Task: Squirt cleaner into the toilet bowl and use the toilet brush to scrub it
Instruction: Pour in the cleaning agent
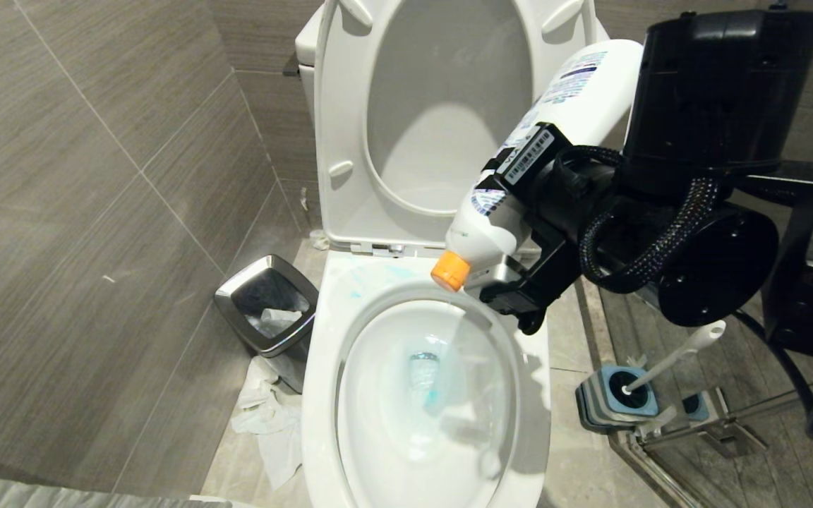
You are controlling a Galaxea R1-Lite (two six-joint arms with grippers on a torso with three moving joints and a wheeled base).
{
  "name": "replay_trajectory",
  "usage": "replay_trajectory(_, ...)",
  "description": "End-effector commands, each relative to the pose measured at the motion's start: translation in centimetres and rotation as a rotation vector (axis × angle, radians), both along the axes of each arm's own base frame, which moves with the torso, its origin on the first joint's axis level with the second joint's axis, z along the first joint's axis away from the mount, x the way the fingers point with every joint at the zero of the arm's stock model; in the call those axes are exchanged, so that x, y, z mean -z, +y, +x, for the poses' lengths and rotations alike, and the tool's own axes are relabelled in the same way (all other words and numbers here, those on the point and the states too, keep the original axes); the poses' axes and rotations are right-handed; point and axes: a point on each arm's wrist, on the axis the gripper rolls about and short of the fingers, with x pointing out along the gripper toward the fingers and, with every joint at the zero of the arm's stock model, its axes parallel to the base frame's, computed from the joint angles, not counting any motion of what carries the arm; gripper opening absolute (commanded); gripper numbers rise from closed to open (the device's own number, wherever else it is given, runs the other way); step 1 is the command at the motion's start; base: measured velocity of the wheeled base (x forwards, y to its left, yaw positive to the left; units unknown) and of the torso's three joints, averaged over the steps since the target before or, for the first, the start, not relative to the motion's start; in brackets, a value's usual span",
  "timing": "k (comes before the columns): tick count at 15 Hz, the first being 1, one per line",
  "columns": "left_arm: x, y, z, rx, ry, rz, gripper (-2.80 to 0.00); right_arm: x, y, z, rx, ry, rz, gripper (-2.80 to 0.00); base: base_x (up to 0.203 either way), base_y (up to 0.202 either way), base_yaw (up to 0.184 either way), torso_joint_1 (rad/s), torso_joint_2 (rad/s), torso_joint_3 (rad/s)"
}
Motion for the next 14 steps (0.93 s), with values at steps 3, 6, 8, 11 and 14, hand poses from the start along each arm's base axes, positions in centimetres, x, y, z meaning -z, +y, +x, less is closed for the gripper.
replay_trajectory(3,0.2,0.0,0.1,-0.001,0.007,-0.001,-2.8,-0.1,0.0,0.1,0.018,-0.006,-0.01,-2.8,0.0,0.0,0.0,0.0,0.0,0.0)
replay_trajectory(6,0.2,0.0,0.1,-0.001,0.007,-0.001,-2.8,0.0,0.4,0.4,0.028,-0.007,-0.007,-2.8,0.0,0.0,0.0,0.0,0.0,0.0)
replay_trajectory(8,0.2,0.0,0.1,-0.001,0.007,-0.001,-2.8,0.2,0.9,0.9,0.04,-0.017,0.003,-2.8,0.0,0.0,0.0,0.0,0.0,0.0)
replay_trajectory(11,0.2,0.0,0.1,-0.001,0.007,-0.001,-2.8,0.4,1.3,1.5,0.045,-0.018,0.004,-2.8,0.0,0.0,0.0,0.0,0.0,0.0)
replay_trajectory(14,0.2,0.0,0.1,-0.001,0.007,-0.001,-2.8,0.5,1.6,1.8,0.066,-0.02,0.006,-2.8,0.0,0.0,0.0,0.0,0.0,0.0)
